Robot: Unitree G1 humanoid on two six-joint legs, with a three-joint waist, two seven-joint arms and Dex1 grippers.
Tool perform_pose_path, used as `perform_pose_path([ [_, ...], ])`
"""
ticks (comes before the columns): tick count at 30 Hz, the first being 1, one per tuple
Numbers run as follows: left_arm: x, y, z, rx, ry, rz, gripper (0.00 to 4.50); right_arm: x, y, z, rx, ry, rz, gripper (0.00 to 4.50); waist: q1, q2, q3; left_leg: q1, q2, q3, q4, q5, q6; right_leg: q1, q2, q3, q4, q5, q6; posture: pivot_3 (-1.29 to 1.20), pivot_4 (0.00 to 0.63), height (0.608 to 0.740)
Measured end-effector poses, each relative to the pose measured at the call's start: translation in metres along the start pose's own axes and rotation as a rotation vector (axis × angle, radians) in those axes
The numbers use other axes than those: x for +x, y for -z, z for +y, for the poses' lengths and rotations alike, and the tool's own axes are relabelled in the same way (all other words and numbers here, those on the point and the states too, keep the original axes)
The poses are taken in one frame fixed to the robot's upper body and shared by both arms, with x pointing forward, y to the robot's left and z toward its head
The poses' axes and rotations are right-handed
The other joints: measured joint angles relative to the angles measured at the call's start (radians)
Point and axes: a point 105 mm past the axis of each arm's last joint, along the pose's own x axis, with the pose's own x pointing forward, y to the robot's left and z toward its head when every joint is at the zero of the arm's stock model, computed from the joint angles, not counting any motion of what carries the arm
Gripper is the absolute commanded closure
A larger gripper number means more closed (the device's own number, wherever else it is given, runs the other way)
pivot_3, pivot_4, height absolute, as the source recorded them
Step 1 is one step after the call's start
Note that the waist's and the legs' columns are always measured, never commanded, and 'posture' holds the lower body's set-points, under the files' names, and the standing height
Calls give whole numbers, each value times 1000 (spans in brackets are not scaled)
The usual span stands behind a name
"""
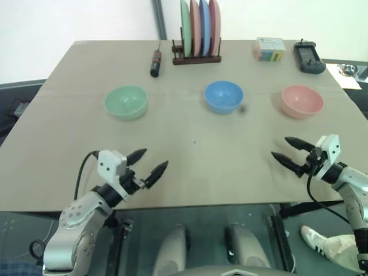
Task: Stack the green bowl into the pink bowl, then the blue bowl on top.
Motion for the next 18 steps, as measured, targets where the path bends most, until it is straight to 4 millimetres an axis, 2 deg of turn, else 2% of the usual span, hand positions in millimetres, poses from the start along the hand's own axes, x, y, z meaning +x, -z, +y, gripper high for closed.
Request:
perform_pose_path([
  [2, 0, 1, -1, -3, 5, 0, 0, 3, -2, -5, -25, 7, 35, 701, -2, 0, 0, 0, 0, 1, 0, 0, 0, 0, 0, 1, 0, 0, 0, 0, 150, 740],
  [6, 3, -3, -9, -19, 55, -31, 0, 18, -17, -20, -91, 25, 68, 701, -3, 0, 0, 0, 0, 1, 1, 0, 0, 0, 0, 1, 1, 0, 0, 0, 150, 740],
  [11, 11, -16, -22, -43, 156, -109, 0, 30, -34, -50, -212, 55, 165, 701, 2, 0, 0, 0, 0, 1, 1, 0, 0, 0, 0, 1, 1, 2, -3, 0, 150, 740],
  [16, 19, -34, -33, -48, 256, -187, 0, 44, -53, -89, -302, 138, 234, 701, -2, 0, 0, 0, 0, 1, 1, 0, 0, 0, 0, 1, 0, 2, -3, 0, 150, 740],
  [18, 21, -35, -39, -51, 293, -194, 0, 50, -51, -100, -315, 151, 277, 701, -4, 0, 0, 0, 0, 1, 1, 0, 0, 0, 0, 1, 0, 4, 0, 0, 150, 740],
])
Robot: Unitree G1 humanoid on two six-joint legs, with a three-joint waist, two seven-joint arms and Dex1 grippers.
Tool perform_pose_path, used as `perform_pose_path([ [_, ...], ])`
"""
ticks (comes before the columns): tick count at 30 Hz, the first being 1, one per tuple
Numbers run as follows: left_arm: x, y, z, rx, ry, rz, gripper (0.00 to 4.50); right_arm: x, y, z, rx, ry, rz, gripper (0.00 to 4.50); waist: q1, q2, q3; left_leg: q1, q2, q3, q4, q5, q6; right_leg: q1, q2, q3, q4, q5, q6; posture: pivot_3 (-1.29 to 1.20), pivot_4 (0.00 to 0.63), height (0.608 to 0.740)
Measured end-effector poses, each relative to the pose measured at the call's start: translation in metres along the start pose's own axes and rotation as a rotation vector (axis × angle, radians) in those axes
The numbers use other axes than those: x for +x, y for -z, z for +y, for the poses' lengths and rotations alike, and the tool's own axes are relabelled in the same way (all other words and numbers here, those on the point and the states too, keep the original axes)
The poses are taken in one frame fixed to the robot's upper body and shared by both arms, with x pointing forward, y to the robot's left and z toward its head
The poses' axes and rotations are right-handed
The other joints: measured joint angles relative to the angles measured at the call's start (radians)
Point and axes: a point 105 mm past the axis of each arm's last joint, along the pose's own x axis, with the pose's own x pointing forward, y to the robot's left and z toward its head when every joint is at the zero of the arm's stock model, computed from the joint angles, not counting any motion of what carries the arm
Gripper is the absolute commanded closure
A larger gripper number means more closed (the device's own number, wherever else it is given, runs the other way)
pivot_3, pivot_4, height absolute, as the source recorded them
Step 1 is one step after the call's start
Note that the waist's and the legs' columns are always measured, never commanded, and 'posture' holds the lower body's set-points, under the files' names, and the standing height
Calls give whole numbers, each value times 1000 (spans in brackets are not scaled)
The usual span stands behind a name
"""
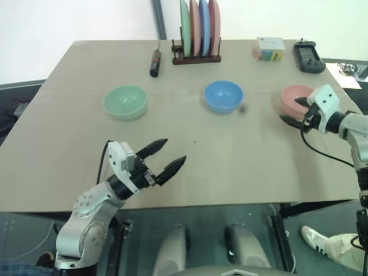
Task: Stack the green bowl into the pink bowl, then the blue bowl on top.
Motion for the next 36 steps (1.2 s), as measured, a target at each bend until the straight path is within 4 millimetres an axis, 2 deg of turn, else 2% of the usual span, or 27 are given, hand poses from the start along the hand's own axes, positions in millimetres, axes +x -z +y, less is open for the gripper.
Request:
perform_pose_path([
  [4, 10, -8, -6, 15, 76, -28, 0, 18, 7, -10, -14, 11, 84, 701, -1, 0, 0, 0, 0, 0, 0, 0, 0, 0, 0, 0, 0, 0, 0, 0, 150, 740],
  [10, 17, -10, -12, 23, 128, -29, 0, 35, 28, -6, 59, 14, 205, 701, -1, 0, 0, -1, 0, 0, 0, 0, 0, 0, 0, 0, -1, 1, 0, 0, 150, 740],
  [11, 17, -11, -13, 25, 130, -31, 0, 36, 31, -7, 61, 21, 225, 1214, 0, 0, 0, -1, 0, 0, 0, 0, 0, 0, 0, 0, 0, 1, 0, 0, 150, 740],
  [12, 18, -11, -13, 25, 134, -31, 0, 37, 32, -8, 58, 28, 241, 1455, 0, 0, 0, -1, 0, 0, 0, 0, 0, 0, 0, 0, -1, 1, 0, 0, 150, 740],
  [13, 19, -10, -14, 24, 140, -31, 0, 37, 32, -9, 56, 39, 251, 1918, -1, 0, 0, -1, 0, 0, 0, 0, 0, 0, 0, 0, -1, 1, 0, 0, 150, 740],
  [15, 21, -9, -16, 18, 149, -29, 0, 37, 29, -13, 50, 54, 257, 2750, -2, 0, 0, -1, 0, 0, 0, 0, 0, 0, 0, 0, 0, 1, 0, 0, 150, 740],
  [16, 21, -8, -17, 16, 152, -28, 0, 37, 26, -16, 40, 61, 255, 3307, -2, 0, 0, 0, 0, 0, 0, 0, 0, 0, 0, 0, 0, 1, 0, 0, 150, 740],
  [19, 21, -9, -16, 15, 145, -32, 0, 37, 22, -18, 19, 63, 250, 4426, -3, 0, 0, 0, 0, 0, 0, 0, 0, 0, 0, 0, 0, 1, 0, 0, 150, 740],
  [23, 21, -7, -17, 9, 135, -38, 0, 37, 23, -15, 10, 38, 254, 4426, -3, 1, 0, 0, 0, 0, 0, 0, 0, 0, 0, 0, 0, 1, 0, 0, 150, 740],
  [27, 19, -5, -17, 0, 125, -32, 0, 40, 19, -5, -52, -56, 242, 4426, -4, 1, 0, 0, 0, 0, 0, 0, 0, 0, 0, 0, 0, 1, 0, 0, 150, 740],
  [31, 17, -3, -18, 1, 124, -24, 0, 49, -1, 9, -88, -166, 174, 4426, -6, 1, 1, 0, 0, 0, 0, 0, 0, 0, 0, 0, 1, 1, 1, 0, 150, 740],
  [32, 16, -3, -17, 4, 124, -16, 0, 57, -27, 23, -119, -263, 94, 4426, -12, 3, 2, 0, 0, 0, 0, 0, 0, -1, 0, 1, 1, 1, 1, 0, 150, 740],
  [33, 16, -3, -17, 5, 124, -13, 0, 58, -40, 31, -141, -310, 53, 4426, -14, 4, 3, 0, 0, 0, 0, 0, 0, -1, 0, 1, 2, 1, 1, 0, 150, 740],
  [34, 16, -3, -17, 8, 127, -12, 0, 59, -73, 47, -209, -405, -42, 4426, -15, 5, 3, 0, 0, -1, -1, 0, 0, -1, 0, 0, 2, 1, 1, 0, 150, 740],
  [36, 12, -1, -15, 9, 118, 2, 0, 50, -96, 70, -304, -510, -114, 4426, -5, 6, 3, -1, 1, -4, -1, 0, 0, -1, 0, -4, 2, 1, 1, 0, 150, 740],
])
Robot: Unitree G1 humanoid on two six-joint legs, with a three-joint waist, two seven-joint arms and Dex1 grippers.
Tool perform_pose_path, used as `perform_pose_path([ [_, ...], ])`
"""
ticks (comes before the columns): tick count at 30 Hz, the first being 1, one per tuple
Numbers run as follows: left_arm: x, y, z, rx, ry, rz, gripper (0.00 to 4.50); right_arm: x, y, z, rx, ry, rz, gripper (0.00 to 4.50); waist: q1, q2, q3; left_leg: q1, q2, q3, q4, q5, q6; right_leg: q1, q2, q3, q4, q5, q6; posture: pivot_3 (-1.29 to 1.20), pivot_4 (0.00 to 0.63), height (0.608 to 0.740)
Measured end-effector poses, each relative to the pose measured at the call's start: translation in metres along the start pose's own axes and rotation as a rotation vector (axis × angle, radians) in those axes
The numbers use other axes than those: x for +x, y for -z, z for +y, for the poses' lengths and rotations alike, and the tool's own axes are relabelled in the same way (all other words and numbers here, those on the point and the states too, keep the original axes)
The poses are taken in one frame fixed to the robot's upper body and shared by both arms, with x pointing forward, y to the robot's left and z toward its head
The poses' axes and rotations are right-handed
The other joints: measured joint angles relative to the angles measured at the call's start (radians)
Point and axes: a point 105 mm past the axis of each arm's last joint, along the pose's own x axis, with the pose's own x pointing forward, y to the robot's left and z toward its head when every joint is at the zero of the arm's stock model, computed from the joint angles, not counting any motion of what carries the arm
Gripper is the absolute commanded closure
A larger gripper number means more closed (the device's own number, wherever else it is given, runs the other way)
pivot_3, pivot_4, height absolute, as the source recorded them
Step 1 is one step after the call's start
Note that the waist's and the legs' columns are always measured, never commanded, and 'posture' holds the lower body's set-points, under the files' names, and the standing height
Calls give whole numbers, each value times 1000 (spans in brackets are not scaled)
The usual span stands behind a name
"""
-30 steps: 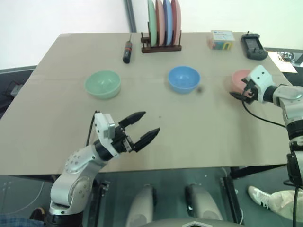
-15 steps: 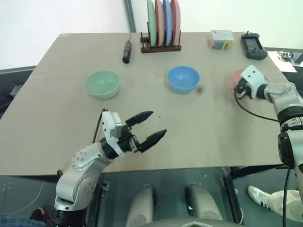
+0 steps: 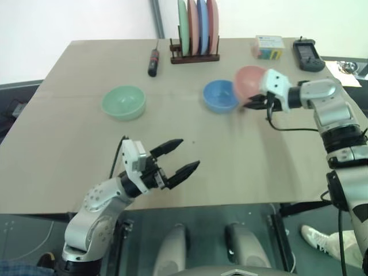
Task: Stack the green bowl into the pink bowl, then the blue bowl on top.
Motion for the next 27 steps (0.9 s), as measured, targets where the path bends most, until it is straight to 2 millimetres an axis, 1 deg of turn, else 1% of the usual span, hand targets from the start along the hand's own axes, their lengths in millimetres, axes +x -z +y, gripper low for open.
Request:
perform_pose_path([
  [2, -1, 0, 1, 3, -1, 5, 0, 4, -18, 17, -60, -83, -33, 4426, 9, 0, 0, -1, 0, -1, 0, 0, 0, 0, 0, -1, 0, 0, 0, 0, 150, 740],
  [3, -1, 0, 0, 5, 3, 4, 0, 5, -26, 34, -80, -143, -42, 4426, 17, 0, 0, -2, -1, -2, 0, 0, 0, 0, -1, -2, -1, 0, 0, 0, 150, 740],
  [4, -3, 1, 1, 4, -5, 11, 0, 5, -35, 55, -106, -222, -58, 4426, 25, 0, 0, -2, -1, -2, 0, 0, 0, 0, -1, -3, -2, 0, 0, 0, 150, 740],
  [5, -5, 1, 2, 6, -8, 19, 0, 10, -51, 87, -146, -347, -93, 4426, 27, 0, 0, -2, -1, -2, 0, 0, 0, 0, -1, -3, -2, 0, 0, 0, 150, 740],
  [6, -5, 1, 2, 8, -4, 20, 0, 11, -69, 111, -212, -433, -119, 4426, 29, 0, 0, -1, -1, -1, 1, 0, 0, 0, -1, -2, -2, 0, 0, 0, 150, 740],
  [7, -5, 1, 2, 8, -3, 21, 0, 10, -72, 113, -223, -436, -122, 4426, 29, 0, 0, -1, -1, -1, 2, 0, 0, 1, -1, -2, -1, -2, -4, 0, 150, 740],
  [8, -5, 1, 2, 8, -2, 22, 0, 9, -74, 115, -230, -436, -123, 4426, 29, 0, 0, -1, -1, -1, 2, 0, 0, 1, -1, -3, -1, -3, -4, 0, 150, 740],
  [9, -5, 1, 2, 10, -1, 25, 0, 11, -78, 124, -243, -454, -126, 4426, 30, -1, -1, 0, 0, -1, 2, 0, 0, 1, -1, -3, -1, -3, -3, 0, 150, 740],
  [10, -5, 1, 2, 10, -1, 26, 0, 13, -78, 129, -241, -467, -123, 4426, 29, -1, -1, 0, 0, -1, 2, 0, 0, 1, -1, -3, -1, -3, -4, 0, 150, 740],
  [11, -5, 1, 2, 10, -1, 26, 0, 16, -77, 133, -239, -475, -121, 3738, 29, -1, -1, 0, 0, -1, 2, 0, 0, 1, -1, -2, -1, -3, -4, 0, 150, 740],
  [12, -5, 1, 2, 11, -1, 26, 0, 19, -76, 135, -237, -472, -118, 3536, 29, -1, -1, 0, 0, 0, 2, 0, 0, 1, -1, -2, -1, -3, -4, 0, 150, 740],
  [13, -5, 1, 2, 12, 0, 26, 0, 22, -76, 134, -234, -462, -117, 3239, 29, -1, -1, 0, 0, 0, 2, 0, 0, 1, -1, -2, -1, -3, -4, 0, 150, 740],
  [14, -5, 0, 2, 13, 0, 26, 0, 23, -75, 132, -229, -448, -115, 2628, 29, -1, -1, 0, 0, -1, 2, 0, 0, 1, -1, -2, -1, -3, -4, 0, 150, 740],
  [15, -5, 0, 3, 14, 1, 26, 0, 24, -74, 128, -221, -433, -108, 2249, 29, -1, -1, 0, 0, 0, 2, 0, 0, 1, -1, -2, -1, -2, -4, 0, 150, 740],
  [18, -5, 0, 3, 15, 0, 26, 0, 25, -73, 124, -219, -410, -100, 872, 29, -1, -1, -1, 0, -1, 2, 0, 0, 1, -1, -2, -1, -2, -4, 0, 150, 740],
  [20, -4, 0, 3, 15, -1, 26, 0, 25, -73, 123, -219, -403, -100, 164, 29, -1, -1, -1, 0, -1, 2, 0, 0, 1, -1, -2, -2, -2, -4, 0, 150, 740],
  [21, -4, 0, 4, 19, -10, 28, 0, 25, -72, 122, -216, -396, -97, 77, 29, -1, -1, -1, 0, -1, 2, 0, 0, 1, -1, -2, -2, -2, -4, 0, 150, 740],
  [25, -1, -2, 18, 81, -83, 69, 0, 25, -68, 115, -194, -354, -83, 77, 30, -1, -1, -1, 0, -1, 2, 0, 0, 1, -1, -2, -1, -2, -4, 0, 150, 740],
  [27, 0, -4, 28, 127, -124, 91, 0, 20, -67, 106, -150, -304, -86, 77, 31, -1, -1, -1, 0, -1, 2, 0, 0, 1, -1, -3, -1, -2, -4, 0, 150, 740],
])
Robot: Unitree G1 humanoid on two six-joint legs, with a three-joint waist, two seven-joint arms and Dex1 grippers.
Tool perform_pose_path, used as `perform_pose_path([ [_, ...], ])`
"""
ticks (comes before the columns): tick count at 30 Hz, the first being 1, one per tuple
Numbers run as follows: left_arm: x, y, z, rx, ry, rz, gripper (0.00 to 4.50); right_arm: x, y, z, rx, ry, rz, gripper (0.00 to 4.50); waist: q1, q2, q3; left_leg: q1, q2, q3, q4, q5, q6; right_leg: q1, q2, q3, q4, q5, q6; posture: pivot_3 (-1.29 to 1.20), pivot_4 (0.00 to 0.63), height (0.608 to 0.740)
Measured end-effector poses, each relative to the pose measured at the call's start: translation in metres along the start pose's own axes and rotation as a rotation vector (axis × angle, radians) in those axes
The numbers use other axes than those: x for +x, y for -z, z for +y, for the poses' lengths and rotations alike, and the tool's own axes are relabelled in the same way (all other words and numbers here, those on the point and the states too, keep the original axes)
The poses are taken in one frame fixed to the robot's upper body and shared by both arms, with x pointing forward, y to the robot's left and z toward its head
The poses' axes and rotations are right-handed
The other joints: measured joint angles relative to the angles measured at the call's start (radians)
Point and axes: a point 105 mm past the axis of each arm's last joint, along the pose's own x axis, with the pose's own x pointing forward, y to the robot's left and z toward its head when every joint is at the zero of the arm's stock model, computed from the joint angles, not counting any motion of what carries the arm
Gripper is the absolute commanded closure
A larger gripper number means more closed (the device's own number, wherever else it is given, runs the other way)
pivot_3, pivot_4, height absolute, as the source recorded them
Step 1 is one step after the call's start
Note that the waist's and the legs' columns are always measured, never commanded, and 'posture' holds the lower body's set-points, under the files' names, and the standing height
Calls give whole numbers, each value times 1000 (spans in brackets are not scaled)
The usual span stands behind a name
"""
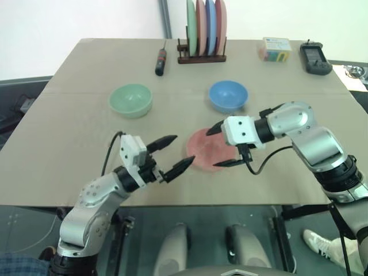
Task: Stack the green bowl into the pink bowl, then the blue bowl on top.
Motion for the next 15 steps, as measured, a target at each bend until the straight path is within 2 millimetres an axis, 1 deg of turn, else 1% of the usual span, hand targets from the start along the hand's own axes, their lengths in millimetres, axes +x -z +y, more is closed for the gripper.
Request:
perform_pose_path([
  [4, 0, -1, 19, 60, -54, 40, 0, -17, 4, -12, 101, 102, -37, 77, 0, 0, 0, 0, 0, 0, 0, 0, 0, 0, 0, 0, 0, 1, 2, 0, 150, 740],
  [5, 0, 0, 30, 88, -76, 70, 0, -26, 4, -16, 163, 146, -78, 77, 0, 0, 0, 0, 0, 0, -1, 0, 0, 0, 0, 0, 0, 2, 3, 0, 150, 740],
  [7, -3, 0, 40, 114, -104, 98, 0, -32, 4, -18, 203, 170, -114, 77, 0, 0, 0, 0, 0, 0, -1, 0, 0, 0, 0, 0, 0, 2, 3, 0, 150, 740],
  [9, -6, 3, 63, 194, -169, 175, 0, -42, -7, -22, 280, 207, -236, 77, -2, 0, 0, 0, 0, 0, -1, 0, 0, 0, 0, 0, 0, 2, 3, 0, 150, 740],
  [11, -12, 3, 93, 291, -252, 263, 0, -53, -28, -22, 320, 226, -394, 77, -2, 0, 0, 0, 0, 0, -1, 0, 0, 0, 1, 0, 0, 2, 3, 0, 150, 740],
  [14, -15, 0, 117, 368, -316, 323, 0, -68, -41, -22, 341, 265, -523, 77, 0, 0, 0, -1, 0, 0, -1, 0, 0, 0, 1, 0, -1, 2, 4, 0, 150, 740],
  [15, -12, -2, 128, 410, -333, 359, 0, -76, -43, -20, 356, 291, -576, 77, 4, 0, 0, -2, 0, -1, -1, 0, 0, 0, 1, -1, -1, 2, 4, 0, 150, 740],
])
